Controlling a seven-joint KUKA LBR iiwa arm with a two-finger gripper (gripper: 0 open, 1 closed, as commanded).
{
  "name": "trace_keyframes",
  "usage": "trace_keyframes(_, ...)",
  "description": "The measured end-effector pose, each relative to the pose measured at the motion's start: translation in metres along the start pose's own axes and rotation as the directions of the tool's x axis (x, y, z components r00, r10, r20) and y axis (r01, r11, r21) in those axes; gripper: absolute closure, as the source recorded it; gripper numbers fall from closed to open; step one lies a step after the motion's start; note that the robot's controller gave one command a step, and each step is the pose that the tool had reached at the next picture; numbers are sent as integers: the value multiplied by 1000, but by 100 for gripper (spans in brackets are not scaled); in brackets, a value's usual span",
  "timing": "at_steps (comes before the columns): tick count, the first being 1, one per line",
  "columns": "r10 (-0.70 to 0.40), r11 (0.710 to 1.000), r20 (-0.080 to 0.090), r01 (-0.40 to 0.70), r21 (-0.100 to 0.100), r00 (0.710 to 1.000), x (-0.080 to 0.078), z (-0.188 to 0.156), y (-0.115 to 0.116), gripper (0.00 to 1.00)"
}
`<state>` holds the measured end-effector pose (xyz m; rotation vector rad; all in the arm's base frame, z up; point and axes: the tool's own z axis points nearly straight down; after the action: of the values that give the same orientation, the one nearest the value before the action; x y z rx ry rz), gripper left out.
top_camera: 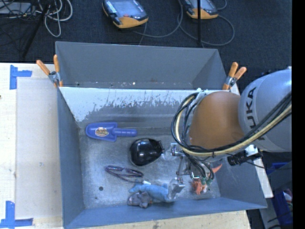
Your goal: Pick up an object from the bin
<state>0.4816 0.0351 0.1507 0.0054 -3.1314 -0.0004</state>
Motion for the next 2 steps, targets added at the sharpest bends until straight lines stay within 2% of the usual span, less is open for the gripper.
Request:
trace_keyframes(1,1,1000,7,-1,0,1000,-2,-3,0,0)
trace_keyframes(2,-99,995,22,99,0,995,7,78,35,100)
